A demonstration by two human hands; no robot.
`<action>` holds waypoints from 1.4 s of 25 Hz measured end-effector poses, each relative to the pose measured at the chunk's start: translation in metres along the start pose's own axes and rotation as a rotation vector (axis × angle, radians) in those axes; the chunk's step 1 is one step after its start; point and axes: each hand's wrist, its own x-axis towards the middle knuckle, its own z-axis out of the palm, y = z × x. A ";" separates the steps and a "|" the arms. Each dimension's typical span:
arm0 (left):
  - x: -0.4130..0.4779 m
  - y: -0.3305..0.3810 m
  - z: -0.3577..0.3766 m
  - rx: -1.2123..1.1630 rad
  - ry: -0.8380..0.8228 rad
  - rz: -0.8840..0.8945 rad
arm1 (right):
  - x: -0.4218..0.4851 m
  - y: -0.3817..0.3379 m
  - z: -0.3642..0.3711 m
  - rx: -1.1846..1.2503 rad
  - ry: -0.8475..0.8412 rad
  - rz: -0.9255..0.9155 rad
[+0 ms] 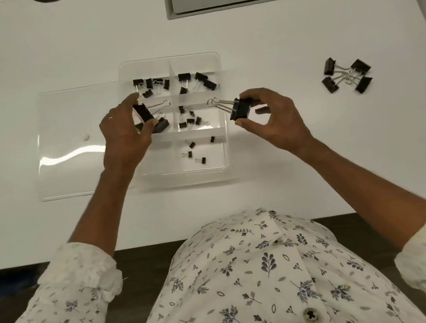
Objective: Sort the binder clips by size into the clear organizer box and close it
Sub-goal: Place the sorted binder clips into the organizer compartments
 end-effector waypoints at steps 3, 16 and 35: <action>0.004 -0.026 -0.002 0.003 -0.107 0.039 | 0.015 -0.019 0.029 -0.045 -0.026 0.010; -0.003 -0.044 0.006 -0.214 -0.031 0.131 | 0.083 -0.069 0.151 -0.582 -0.293 -0.161; -0.020 0.139 0.084 -0.294 -0.283 0.334 | -0.030 0.043 -0.023 -0.461 0.201 -0.002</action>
